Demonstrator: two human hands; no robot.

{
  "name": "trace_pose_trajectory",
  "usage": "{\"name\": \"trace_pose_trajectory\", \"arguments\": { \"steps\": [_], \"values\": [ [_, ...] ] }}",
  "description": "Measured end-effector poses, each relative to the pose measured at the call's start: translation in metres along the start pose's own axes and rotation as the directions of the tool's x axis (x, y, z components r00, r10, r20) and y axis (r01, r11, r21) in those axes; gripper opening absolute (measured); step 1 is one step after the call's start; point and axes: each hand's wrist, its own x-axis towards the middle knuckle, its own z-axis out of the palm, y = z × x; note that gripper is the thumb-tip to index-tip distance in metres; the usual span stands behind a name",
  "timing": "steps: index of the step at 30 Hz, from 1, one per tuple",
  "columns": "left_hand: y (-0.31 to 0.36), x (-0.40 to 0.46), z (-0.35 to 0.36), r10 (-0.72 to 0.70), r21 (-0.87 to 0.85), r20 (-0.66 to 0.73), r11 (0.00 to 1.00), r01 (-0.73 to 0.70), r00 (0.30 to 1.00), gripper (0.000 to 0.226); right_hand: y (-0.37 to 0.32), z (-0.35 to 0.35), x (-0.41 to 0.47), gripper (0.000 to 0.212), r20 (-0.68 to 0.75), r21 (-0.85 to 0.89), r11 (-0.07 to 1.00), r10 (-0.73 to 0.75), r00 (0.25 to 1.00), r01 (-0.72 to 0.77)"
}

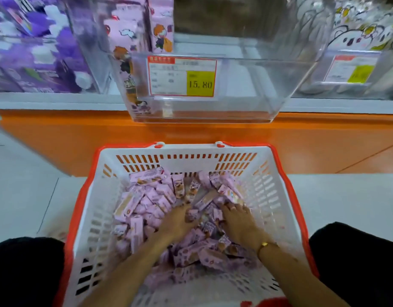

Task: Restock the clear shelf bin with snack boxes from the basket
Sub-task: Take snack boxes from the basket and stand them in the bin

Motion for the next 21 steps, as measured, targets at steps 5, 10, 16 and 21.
{"name": "trace_pose_trajectory", "arguments": {
  "steps": [5,10,16,21],
  "values": [
    [-0.002,0.012,0.015,-0.111,0.101,-0.026,0.988,0.113,0.993,0.051,0.002,0.001,0.003,0.060,-0.140,0.067,0.998,0.006,0.990,0.004],
    [0.003,0.001,-0.008,-0.152,-0.190,-0.189,0.975,0.116,0.970,0.030,0.006,-0.039,0.005,0.032,-0.202,0.327,0.945,0.050,0.978,0.019],
    [0.017,-0.043,-0.068,-0.350,-0.957,0.154,0.180,0.227,0.924,0.045,0.002,-0.101,-0.010,0.043,0.017,0.937,0.349,-0.118,0.993,0.025],
    [0.042,-0.065,-0.082,-0.197,-0.988,0.134,0.049,0.146,0.971,0.040,0.000,-0.118,-0.022,0.044,0.041,0.995,0.101,-0.162,0.986,-0.025]
  ]
}}
